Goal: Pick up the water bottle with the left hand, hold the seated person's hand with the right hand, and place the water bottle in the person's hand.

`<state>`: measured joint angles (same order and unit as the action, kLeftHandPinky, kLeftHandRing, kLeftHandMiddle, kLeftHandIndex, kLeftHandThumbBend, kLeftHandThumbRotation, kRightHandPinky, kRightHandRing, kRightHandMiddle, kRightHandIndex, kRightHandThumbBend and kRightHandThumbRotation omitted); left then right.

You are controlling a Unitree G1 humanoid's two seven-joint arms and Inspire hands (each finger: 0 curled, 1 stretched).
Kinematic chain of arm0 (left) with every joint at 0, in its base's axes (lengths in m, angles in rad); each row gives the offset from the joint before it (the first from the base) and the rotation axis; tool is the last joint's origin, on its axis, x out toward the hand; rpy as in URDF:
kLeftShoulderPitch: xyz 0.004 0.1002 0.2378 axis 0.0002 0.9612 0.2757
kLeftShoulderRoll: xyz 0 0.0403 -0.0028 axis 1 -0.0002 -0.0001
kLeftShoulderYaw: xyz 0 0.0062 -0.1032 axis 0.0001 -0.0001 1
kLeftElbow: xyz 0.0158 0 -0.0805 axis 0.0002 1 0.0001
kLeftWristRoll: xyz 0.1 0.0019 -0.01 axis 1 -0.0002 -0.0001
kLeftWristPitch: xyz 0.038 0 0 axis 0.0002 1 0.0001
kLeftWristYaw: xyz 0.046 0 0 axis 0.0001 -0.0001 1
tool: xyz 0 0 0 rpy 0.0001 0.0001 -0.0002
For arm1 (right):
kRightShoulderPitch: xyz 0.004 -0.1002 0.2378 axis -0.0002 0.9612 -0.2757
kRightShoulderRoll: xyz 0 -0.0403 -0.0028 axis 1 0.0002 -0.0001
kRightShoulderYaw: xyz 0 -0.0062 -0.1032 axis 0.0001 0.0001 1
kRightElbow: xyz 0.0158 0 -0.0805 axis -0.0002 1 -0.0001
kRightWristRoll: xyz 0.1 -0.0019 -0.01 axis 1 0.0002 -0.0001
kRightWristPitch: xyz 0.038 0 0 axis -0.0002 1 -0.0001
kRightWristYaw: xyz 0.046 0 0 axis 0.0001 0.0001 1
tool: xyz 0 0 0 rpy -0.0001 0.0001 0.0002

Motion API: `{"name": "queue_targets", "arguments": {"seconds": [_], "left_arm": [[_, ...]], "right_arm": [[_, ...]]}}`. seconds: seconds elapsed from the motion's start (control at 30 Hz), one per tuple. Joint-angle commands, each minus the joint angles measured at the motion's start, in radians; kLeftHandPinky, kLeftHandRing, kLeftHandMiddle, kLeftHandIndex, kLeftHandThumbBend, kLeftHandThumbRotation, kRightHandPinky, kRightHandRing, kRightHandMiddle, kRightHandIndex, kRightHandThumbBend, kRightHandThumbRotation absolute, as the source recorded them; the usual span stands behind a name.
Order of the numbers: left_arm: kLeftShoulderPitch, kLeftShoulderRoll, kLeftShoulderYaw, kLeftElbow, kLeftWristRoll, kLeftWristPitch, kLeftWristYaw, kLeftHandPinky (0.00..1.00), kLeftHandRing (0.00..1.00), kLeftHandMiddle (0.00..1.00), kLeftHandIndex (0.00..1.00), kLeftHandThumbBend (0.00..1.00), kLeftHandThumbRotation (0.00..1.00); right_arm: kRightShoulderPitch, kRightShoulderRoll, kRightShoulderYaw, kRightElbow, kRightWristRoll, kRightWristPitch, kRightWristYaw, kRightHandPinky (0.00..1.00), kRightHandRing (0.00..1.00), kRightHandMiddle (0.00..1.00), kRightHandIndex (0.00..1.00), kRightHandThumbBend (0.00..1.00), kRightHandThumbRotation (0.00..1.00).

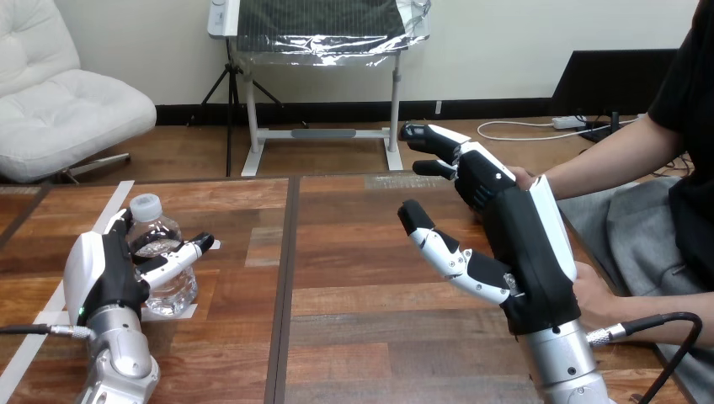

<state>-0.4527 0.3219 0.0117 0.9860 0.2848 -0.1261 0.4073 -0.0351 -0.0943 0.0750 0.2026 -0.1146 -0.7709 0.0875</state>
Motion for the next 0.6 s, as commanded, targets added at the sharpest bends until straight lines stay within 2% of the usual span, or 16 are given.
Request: {"name": "queue_targets", "arguments": {"seconds": [0.0, 0.3, 0.4, 0.47, 0.57], "left_arm": [[-0.1, 0.014, -0.002, 0.016, 0.004, -0.006, 0.022, 0.73, 0.82, 0.86, 0.84, 0.91, 0.41], [-0.117, 0.01, -0.005, 0.047, 0.011, -0.03, 0.076, 0.68, 0.76, 0.8, 0.79, 0.87, 0.31], [-0.123, 0.011, -0.006, 0.065, 0.01, -0.04, 0.087, 0.66, 0.74, 0.77, 0.76, 0.84, 0.25], [-0.126, 0.014, -0.009, 0.078, 0.013, -0.05, 0.093, 0.63, 0.69, 0.73, 0.72, 0.81, 0.18], [-0.13, 0.022, -0.026, 0.096, 0.034, -0.061, 0.12, 0.58, 0.65, 0.68, 0.68, 0.79, 0.1]], "right_arm": [[-0.03, -0.005, -0.002, -0.029, 0.021, -0.022, 0.006, 0.76, 0.84, 0.84, 0.77, 0.41, 0.22], [-0.027, -0.006, -0.005, -0.028, 0.01, -0.027, 0.002, 0.76, 0.84, 0.84, 0.77, 0.41, 0.21], [-0.026, -0.006, -0.007, -0.029, 0.006, -0.027, -0.001, 0.76, 0.84, 0.84, 0.77, 0.41, 0.21], [-0.026, -0.006, -0.008, -0.028, 0.004, -0.028, -0.003, 0.76, 0.84, 0.84, 0.77, 0.41, 0.2], [-0.025, -0.007, -0.008, -0.028, 0.003, -0.03, -0.003, 0.76, 0.84, 0.84, 0.77, 0.41, 0.2]]}}
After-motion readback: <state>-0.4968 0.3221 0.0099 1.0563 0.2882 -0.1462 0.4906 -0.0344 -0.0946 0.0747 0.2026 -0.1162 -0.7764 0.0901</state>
